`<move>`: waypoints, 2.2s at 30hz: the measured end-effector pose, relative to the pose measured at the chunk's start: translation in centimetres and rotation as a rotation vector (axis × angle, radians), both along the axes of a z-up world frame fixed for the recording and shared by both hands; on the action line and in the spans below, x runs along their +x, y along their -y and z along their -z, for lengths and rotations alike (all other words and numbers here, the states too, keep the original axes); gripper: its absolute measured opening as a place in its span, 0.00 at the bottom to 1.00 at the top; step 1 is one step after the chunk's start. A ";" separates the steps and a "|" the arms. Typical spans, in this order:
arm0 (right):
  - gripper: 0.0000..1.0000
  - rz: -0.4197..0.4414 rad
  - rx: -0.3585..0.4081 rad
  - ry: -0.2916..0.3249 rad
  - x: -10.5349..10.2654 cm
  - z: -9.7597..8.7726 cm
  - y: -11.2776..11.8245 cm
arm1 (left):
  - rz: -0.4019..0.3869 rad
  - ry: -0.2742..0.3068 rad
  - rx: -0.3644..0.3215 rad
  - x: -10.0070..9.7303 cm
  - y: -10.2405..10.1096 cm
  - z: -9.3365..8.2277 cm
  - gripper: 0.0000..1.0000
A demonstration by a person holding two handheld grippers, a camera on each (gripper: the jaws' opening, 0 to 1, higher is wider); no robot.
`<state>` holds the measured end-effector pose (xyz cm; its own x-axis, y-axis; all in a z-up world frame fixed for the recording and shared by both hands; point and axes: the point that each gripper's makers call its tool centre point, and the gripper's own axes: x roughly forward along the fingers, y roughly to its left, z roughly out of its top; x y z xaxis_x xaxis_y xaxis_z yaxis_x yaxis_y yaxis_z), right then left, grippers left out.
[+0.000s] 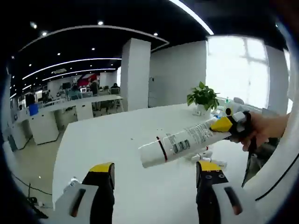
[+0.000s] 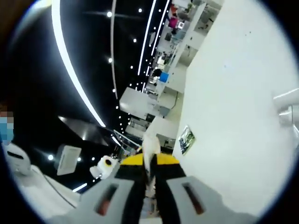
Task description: Arrange the skincare products in the storage area until every visible bottle or jar stands upright without overlapping.
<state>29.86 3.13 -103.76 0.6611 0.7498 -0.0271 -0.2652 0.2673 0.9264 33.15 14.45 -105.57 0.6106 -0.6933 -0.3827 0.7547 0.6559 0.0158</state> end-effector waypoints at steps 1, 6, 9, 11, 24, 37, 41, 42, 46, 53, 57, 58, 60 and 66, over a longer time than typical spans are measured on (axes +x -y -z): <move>0.03 -0.001 -0.004 -0.002 0.0 0.1 0.0 | 0.010 0.013 0.016 0.0 0.1 -0.1 0.72; 0.03 -0.040 -0.093 -0.022 -0.4 1.0 -0.7 | 0.190 0.163 0.266 -0.8 1.7 0.5 0.67; 0.03 -0.062 -0.118 -0.030 -0.5 1.3 -1.2 | 0.273 0.169 0.372 -1.5 2.3 2.2 0.57; 0.03 -0.073 -0.130 -0.033 -0.6 1.4 -1.4 | 0.314 0.183 0.436 -1.9 2.7 3.3 0.55; 0.03 -0.168 -0.224 -0.060 -1.6 3.1 -3.0 | 0.422 0.218 0.689 -2.6 3.7 6.2 0.35; 0.10 -0.221 -0.214 -0.050 -1.9 2.0 -3.5 | 0.368 0.074 0.578 -3.7 3.7 6.1 0.22; 0.16 -0.205 -0.158 0.015 -1.4 0.6 -3.3 | 0.333 -0.087 0.419 -4.5 4.1 6.1 0.19; 0.18 -0.206 -0.145 0.035 -1.3 0.2 -3.4 | 0.322 -0.116 0.375 -4.6 4.3 6.0 0.19; 0.24 -0.232 -0.097 0.146 -1.5 -2.0 -3.8 | 0.282 -0.211 0.216 -4.9 4.7 5.4 0.18; 0.46 -0.275 -0.176 0.356 -2.0 -3.7 -4.4 | 0.349 -0.393 -0.123 -6.9 6.6 2.6 0.18; 0.52 -0.351 -0.202 0.474 -3.2 -4.4 -5.3 | 0.409 -0.456 -0.285 -8.2 7.6 0.6 0.18; 0.53 -0.361 -0.195 0.489 -3.3 -4.6 -5.5 | 0.426 -0.474 -0.312 -8.5 7.7 0.2 0.18; 0.53 -0.381 -0.171 0.517 -3.6 -5.3 -5.8 | 0.440 -0.489 -0.368 -8.8 7.9 -0.5 0.18; 0.50 -0.448 -0.114 0.580 -3.8 -7.0 -7.0 | 0.487 -0.527 -0.429 -10.1 8.0 -1.7 0.19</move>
